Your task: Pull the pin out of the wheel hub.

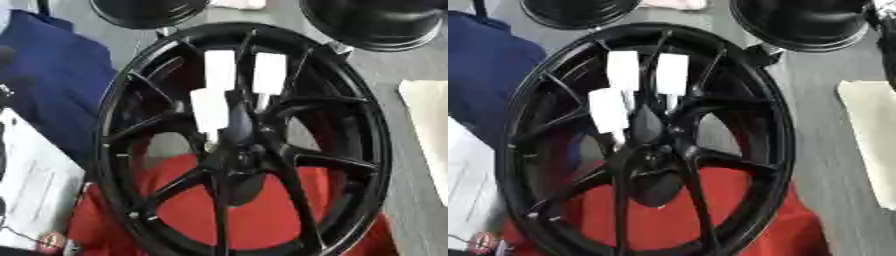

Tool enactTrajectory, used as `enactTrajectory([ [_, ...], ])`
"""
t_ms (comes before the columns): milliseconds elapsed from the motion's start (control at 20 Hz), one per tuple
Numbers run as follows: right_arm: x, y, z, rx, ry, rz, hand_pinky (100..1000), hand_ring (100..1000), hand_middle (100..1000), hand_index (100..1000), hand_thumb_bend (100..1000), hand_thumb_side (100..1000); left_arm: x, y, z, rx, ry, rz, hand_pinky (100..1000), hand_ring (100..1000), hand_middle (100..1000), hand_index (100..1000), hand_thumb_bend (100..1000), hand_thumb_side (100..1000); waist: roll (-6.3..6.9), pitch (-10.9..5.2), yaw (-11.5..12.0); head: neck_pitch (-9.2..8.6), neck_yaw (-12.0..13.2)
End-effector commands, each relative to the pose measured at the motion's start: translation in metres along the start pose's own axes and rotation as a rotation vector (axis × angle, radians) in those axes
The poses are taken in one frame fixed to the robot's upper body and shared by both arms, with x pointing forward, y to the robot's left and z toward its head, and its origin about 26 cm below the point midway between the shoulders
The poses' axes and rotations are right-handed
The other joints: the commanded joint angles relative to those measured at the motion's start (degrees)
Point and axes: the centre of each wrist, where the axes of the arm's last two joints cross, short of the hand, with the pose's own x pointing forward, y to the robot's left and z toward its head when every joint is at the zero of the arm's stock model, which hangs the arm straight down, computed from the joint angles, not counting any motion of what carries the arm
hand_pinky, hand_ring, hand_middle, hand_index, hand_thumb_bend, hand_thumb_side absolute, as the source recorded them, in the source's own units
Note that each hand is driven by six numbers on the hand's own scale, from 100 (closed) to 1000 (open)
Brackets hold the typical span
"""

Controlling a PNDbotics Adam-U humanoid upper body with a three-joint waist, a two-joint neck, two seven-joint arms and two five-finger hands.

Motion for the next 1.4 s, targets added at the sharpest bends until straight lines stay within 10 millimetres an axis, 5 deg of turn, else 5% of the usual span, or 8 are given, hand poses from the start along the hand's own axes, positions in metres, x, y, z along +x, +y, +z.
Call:
enactTrajectory([
  [50,0.009,-0.004,-0.003,0.006,-0.031,0.015,799,653,624,715,100,605,0.012,0.005,-0.007,-0.045,-0.037,-0.056,719,850,685,704,164,724,0.29,-0.91,-0.15,-0.09,-0.16],
  [450,0.006,-0.005,-0.001,0.026,-0.011,0.032,799,653,624,715,100,604,0.045,0.041,-0.032,-0.387,-0.062,-0.474,735,844,688,721,104,688,1.74,-1.76,-0.69,0.34,0.25],
  [750,0.004,-0.005,0.001,0.044,0.003,0.043,800,653,624,716,100,603,0.07,0.055,-0.047,-0.758,0.115,-0.781,767,842,707,754,130,711,2.19,-2.1,-0.95,0.06,1.26],
  [1400,0.002,-0.004,0.001,0.089,0.013,0.055,801,655,626,717,100,597,0.131,0.028,-0.099,-1.39,0.268,-1.074,826,809,737,800,159,703,2.45,-3.21,-1.09,0.31,1.94],
])
